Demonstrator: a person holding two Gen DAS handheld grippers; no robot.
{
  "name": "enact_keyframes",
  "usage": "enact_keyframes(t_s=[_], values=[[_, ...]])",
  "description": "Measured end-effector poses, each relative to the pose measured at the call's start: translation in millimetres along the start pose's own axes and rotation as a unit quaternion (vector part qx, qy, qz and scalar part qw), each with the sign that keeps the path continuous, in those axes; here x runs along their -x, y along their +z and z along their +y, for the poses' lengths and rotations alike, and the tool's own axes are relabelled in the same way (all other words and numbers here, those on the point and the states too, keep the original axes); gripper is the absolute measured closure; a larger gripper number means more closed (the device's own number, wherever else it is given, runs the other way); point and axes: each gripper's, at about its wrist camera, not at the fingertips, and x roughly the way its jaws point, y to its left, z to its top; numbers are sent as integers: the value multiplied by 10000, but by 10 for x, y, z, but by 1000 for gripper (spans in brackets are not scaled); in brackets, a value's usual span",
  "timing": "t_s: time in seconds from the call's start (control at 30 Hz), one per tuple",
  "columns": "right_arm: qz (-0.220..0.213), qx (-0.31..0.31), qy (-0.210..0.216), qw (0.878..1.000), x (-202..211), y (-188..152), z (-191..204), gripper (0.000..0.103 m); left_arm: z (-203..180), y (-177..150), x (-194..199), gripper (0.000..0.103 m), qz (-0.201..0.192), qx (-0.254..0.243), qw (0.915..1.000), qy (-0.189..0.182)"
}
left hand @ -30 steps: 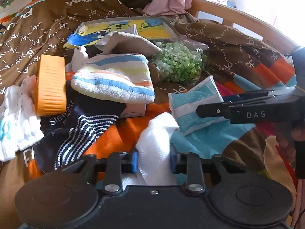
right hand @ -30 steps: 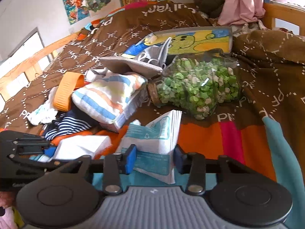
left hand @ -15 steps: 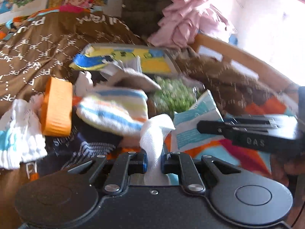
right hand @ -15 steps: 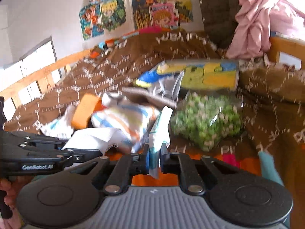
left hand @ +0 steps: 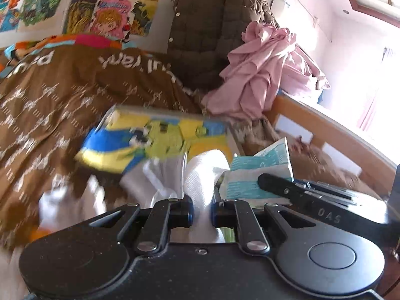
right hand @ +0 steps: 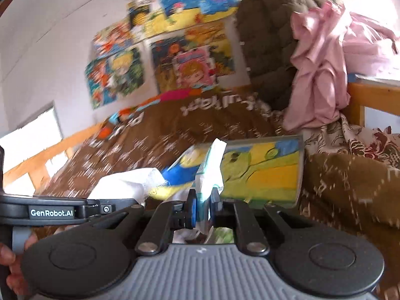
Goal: Organize soft objects
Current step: 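Carry tissue and packet over the cartoon tray and open both tools, then lift both open tools away from the tray back toward the pile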
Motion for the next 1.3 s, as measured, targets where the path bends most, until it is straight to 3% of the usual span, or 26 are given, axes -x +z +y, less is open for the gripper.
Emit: enact_keyframes(t_s=[0.23,0.37,0.53,0.77,0.83,0.9,1.0,1.13,1.2,1.3], values=[[2,-501,-191,9986,-628,120,-483,92,-160,452,-1164,89,239,23,9996,161],[62,-755,-233,9969,-873,139,-737,92,-130,541,-1707,89,489,314,9980,244],[555,-1048,-344,9923,-1108,135,-973,91,-13,515,-2100,88,922,649,9923,520],[950,-1124,-471,9880,-1134,98,-1054,80,37,436,-2217,79,1175,835,9874,648],[950,-1100,-545,9879,-1104,87,-1040,77,24,422,-2192,68,1174,836,9870,719],[911,-1040,-612,9885,-1059,90,-1017,63,20,428,-2164,51,1146,916,9860,791],[862,-999,-646,9892,-995,109,-995,48,6,468,-2081,38,1023,1011,9856,893],[757,-975,-655,9902,-856,144,-987,37,-53,526,-1892,35,794,1021,9873,917],[643,-924,-694,9912,-760,185,-961,30,-95,553,-1761,23,595,930,9894,940],[439,-826,-749,9928,-575,256,-889,24,-117,604,-1539,18,376,914,9910,898]])
